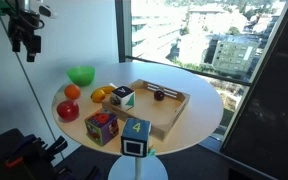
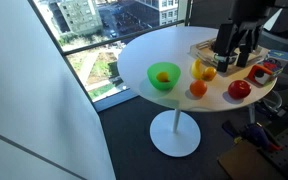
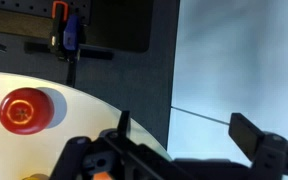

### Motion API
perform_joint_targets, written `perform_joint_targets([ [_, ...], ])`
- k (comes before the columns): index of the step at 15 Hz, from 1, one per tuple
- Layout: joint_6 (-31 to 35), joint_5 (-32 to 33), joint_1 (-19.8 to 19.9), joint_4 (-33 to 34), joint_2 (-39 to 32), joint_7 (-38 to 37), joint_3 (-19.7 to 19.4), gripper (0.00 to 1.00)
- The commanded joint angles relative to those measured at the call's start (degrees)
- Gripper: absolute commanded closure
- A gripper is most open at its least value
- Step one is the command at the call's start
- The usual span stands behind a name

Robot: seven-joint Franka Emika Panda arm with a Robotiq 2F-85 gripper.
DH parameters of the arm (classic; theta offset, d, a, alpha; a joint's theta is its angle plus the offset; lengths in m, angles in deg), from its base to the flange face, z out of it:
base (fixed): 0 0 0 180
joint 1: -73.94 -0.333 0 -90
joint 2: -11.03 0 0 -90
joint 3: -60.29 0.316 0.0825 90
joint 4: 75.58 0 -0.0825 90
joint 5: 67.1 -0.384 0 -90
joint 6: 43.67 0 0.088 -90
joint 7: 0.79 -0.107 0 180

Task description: Put the orange in the green bowl

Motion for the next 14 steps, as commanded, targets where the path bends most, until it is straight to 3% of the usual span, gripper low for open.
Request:
perform_joint_targets([
  [1,-0.25,-0.22,0.89,0.14,0.05,0.22,0.79,0.00],
  [14,0.42,0.92,1.59,0.80,-0.03,-0.45,0.82,0.00],
])
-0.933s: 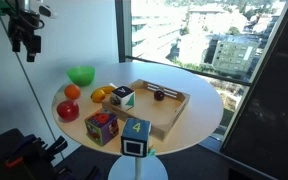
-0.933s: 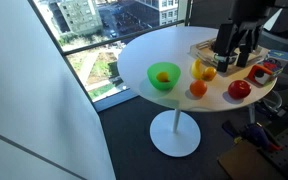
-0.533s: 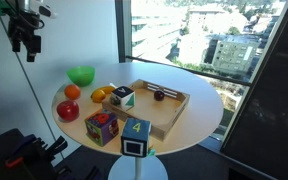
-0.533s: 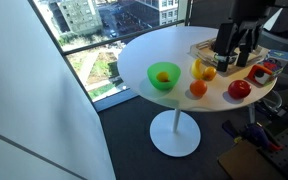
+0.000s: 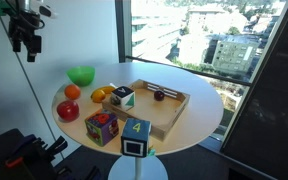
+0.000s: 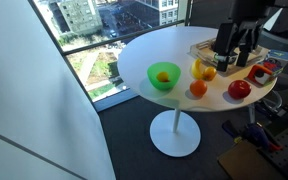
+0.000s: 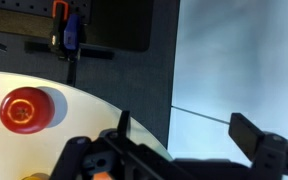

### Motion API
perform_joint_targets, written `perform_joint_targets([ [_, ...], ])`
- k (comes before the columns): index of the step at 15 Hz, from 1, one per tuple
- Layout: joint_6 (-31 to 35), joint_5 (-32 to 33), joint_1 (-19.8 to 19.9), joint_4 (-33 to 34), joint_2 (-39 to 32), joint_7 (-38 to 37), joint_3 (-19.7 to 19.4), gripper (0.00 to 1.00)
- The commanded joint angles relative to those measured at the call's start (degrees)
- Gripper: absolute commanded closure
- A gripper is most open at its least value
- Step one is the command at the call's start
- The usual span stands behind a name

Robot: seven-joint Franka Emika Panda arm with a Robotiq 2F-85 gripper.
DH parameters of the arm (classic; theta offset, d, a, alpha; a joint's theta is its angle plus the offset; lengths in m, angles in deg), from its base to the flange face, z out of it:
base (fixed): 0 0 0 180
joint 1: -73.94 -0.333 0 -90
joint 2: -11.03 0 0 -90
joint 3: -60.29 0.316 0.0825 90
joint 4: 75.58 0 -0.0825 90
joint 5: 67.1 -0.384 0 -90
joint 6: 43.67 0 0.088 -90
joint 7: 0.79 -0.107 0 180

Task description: Put the orange in the green bowl

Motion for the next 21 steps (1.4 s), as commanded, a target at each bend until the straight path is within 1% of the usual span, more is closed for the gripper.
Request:
perform_joint_targets([
  [1,0.57,1.14,1.58,0.84,-0.01,-0.58,0.75,0.00],
  [4,1.86,2.54,2.55,1.06,0.10,-1.01,0.74,0.00],
  [7,3.97,5.44,3.59,0.81,0.30,-1.49,0.92,0.00],
  [12,10.39,10.80,4.58,-0.87,0.88,-1.06,1.18,0.00],
  [17,16.58,11.33,4.14,-3.34,1.62,0.73,0.59,0.00],
  [21,19.34,12.02,4.34,-5.42,2.15,0.93,0.38,0.00],
])
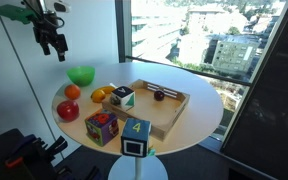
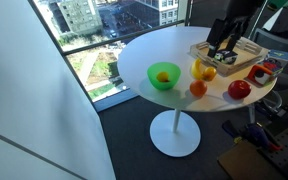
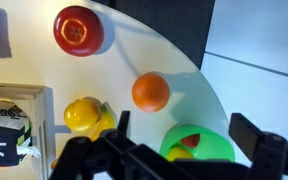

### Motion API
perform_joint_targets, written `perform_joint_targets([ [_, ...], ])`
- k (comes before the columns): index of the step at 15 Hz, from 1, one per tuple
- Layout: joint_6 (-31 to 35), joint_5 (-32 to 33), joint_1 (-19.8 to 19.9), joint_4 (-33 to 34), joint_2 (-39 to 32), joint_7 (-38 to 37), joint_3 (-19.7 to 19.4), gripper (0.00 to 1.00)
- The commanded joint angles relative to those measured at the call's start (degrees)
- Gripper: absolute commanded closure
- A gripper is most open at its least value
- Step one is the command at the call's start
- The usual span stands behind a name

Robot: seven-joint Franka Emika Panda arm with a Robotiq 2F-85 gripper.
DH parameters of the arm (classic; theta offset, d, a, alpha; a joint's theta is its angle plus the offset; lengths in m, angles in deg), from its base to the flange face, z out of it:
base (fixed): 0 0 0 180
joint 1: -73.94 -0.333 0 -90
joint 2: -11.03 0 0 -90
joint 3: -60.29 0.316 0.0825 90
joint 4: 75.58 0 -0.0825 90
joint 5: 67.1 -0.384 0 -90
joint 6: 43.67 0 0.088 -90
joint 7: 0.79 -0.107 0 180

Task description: Put the orange in the green bowl

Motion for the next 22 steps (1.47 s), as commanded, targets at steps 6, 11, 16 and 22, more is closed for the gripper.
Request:
perform_joint_targets([
  [6,1.72,6.07,1.60,-3.93,1.20,0.28,-0.17,0.00],
  [11,1.25,6.63,1.58,-3.76,0.15,-0.07,-0.25,0.00],
  [16,1.25,6.77,1.68,-3.90,0.15,-0.07,-0.27,0.00],
  [22,2.17,7.28,1.76,-3.81,-2.51,0.10,-0.08,0.00],
])
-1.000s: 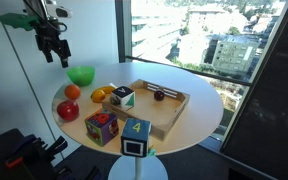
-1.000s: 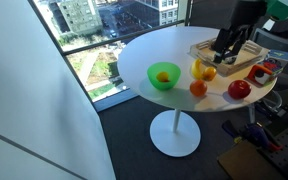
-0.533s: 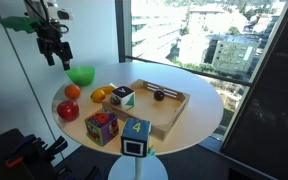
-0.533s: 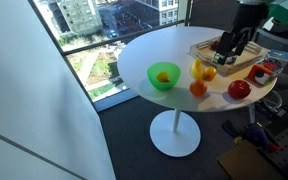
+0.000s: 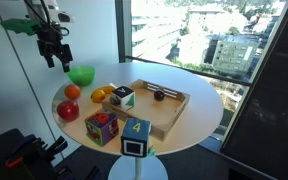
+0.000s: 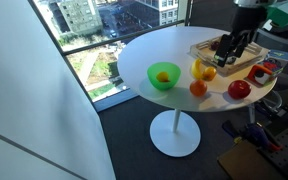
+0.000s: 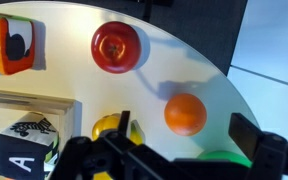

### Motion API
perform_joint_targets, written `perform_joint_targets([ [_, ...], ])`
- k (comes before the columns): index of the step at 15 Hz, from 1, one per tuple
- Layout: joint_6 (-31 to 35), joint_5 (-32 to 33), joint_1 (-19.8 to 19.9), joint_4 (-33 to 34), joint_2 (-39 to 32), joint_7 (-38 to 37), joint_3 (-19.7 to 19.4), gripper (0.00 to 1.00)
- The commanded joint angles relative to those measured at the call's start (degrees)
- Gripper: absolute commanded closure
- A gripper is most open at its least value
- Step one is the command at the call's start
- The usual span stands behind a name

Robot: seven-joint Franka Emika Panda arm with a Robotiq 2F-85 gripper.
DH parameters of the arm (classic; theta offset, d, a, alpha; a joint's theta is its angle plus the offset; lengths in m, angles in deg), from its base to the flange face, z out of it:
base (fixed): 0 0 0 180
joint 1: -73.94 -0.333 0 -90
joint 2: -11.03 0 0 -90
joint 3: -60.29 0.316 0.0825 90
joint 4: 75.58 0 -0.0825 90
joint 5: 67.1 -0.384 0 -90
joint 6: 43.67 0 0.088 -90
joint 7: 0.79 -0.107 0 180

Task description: Put the orange in the green bowl

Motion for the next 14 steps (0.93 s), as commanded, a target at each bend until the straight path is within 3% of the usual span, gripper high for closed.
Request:
perform_joint_targets([
  [1,1.41,0.95,0.06,0.12,-2.45,-0.08,0.16,0.00],
  [14,14.66,5.89,-0.41,0.52,-13.79,-2.19,1.77,0.00],
])
